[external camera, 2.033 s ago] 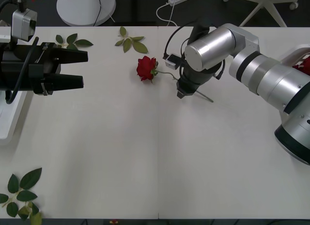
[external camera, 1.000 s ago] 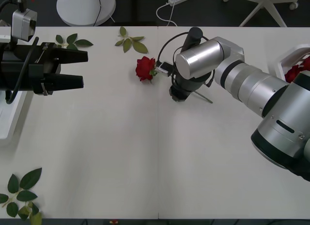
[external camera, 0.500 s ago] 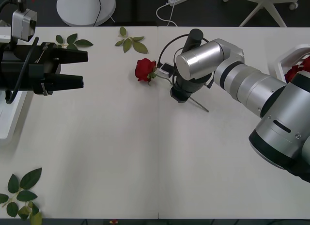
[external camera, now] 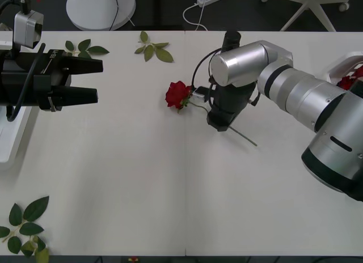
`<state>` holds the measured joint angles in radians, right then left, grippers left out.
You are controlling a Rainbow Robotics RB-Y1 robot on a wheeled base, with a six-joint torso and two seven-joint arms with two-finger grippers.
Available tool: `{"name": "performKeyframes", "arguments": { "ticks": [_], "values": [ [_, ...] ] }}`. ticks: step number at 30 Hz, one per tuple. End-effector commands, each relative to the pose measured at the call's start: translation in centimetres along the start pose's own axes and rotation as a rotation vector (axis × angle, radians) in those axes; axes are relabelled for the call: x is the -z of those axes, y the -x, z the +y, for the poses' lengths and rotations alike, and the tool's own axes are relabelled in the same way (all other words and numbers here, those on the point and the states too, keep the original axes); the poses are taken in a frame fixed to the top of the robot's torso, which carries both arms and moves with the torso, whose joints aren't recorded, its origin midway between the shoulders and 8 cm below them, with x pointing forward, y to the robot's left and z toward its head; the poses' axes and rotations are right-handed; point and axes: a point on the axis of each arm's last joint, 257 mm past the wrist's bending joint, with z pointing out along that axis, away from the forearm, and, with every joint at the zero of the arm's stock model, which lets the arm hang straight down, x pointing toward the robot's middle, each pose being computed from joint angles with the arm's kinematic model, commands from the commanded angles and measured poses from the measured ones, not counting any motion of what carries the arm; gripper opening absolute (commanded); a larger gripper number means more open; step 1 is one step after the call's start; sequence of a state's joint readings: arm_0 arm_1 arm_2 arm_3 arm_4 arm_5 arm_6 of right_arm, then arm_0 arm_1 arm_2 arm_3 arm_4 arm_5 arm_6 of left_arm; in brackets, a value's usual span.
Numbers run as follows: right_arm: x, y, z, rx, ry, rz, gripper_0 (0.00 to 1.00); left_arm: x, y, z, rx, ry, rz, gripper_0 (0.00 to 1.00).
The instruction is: Place the red flowers into the right box and the blue flowers into the left box. If a person shows an open palm, hand one flower to the person first, then continue sorting.
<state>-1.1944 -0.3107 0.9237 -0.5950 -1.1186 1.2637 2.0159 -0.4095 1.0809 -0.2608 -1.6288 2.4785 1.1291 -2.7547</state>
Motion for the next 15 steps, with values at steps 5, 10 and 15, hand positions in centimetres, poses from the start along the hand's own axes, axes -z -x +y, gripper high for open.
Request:
{"name": "performKeyframes", "arguments": {
  "ticks": [5,10,15],
  "values": [
    [9.9,1.3,-0.7,-0.171,0.076,-0.141,0.0,-0.1,-0.2,-0.3,0.063,-0.006,-0.005,1.0],
    [13.9,-1.5,-1.7,-0.32,0.134,-0.172,0.0,-0.1,-0.2,-0.3,0.063,-0.006,-0.005,1.0],
    [18.1,-7.0,-4.4,-0.587,0.225,-0.194,0.0,-0.1,-0.2,-0.3,0.063,-0.006,-0.005,1.0]
  ]
}}
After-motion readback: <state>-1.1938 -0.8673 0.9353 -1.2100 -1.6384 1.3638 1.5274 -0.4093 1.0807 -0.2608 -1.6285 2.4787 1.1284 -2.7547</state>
